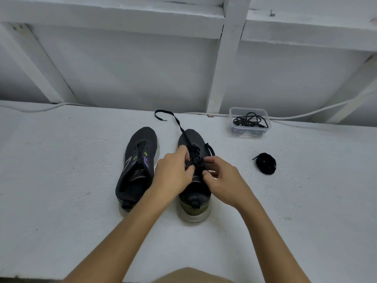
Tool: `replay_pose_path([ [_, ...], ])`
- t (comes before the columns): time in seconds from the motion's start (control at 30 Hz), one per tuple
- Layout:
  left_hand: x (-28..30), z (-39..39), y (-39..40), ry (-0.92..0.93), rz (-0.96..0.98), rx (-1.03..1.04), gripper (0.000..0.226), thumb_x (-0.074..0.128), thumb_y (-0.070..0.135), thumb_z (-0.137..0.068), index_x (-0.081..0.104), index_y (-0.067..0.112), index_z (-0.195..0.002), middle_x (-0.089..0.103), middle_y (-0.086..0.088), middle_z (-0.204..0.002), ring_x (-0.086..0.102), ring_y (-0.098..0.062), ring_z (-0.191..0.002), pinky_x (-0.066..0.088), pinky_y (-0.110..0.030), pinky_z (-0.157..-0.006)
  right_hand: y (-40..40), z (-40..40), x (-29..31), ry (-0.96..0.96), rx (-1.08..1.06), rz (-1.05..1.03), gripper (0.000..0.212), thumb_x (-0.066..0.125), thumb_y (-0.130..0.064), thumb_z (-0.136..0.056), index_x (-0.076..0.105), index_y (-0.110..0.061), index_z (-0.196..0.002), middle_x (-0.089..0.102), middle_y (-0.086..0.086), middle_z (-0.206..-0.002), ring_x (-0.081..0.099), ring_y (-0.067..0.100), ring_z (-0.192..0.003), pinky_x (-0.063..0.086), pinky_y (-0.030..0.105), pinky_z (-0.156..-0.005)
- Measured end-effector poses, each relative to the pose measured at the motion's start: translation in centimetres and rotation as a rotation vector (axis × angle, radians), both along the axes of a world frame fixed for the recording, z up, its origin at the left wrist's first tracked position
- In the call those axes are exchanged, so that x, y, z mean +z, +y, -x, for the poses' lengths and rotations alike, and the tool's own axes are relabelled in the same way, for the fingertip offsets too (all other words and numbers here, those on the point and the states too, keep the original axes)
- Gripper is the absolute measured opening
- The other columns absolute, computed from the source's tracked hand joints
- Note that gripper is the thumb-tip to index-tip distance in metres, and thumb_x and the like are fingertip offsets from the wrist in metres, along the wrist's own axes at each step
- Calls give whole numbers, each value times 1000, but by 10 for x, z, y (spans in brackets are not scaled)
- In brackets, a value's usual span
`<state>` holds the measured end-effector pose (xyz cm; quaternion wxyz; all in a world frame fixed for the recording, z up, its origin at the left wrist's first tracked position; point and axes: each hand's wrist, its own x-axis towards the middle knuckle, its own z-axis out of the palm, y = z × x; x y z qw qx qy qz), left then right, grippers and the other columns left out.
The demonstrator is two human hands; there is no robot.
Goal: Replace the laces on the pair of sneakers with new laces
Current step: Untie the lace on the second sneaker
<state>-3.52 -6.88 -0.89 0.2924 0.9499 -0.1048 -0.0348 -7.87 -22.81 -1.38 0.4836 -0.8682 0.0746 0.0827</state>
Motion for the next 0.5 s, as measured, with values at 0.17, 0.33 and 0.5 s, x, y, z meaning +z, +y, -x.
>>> replay_pose_path([
  [0.17, 0, 1, 4, -6, 42, 21, 9, 50, 24, -97, 49, 17, -103, 67, -1, -78, 61, -26, -79, 48, -39, -75, 7, -4, -3, 10, -68, 86, 37, 78, -28, -84, 61, -27, -116, 65, -14, -106, 68, 9, -101, 55, 31, -94],
  [0.33, 4, -3, 4, 79, 163, 127, 15, 44, 27, -100, 55, 16, -99, 64, -5, -73, 60, -25, -76, 43, -35, -65, 23, -9, 1, -72, -168, 237, 21, 68, -40, -90, 61, -24, -101, 61, -17, -85, 63, 10, -84, 44, 26, -72],
  [0.5, 2, -7, 9, 245, 422, 246, 22, 45, 24, -97, 62, 12, -89, 71, -8, -80, 71, -24, -76, 57, -44, -80, 21, -15, 7, -33, -275, 119, 22, 58, -37, -92, 61, -22, -76, 61, -14, -65, 55, 4, -65, 36, 24, -58],
])
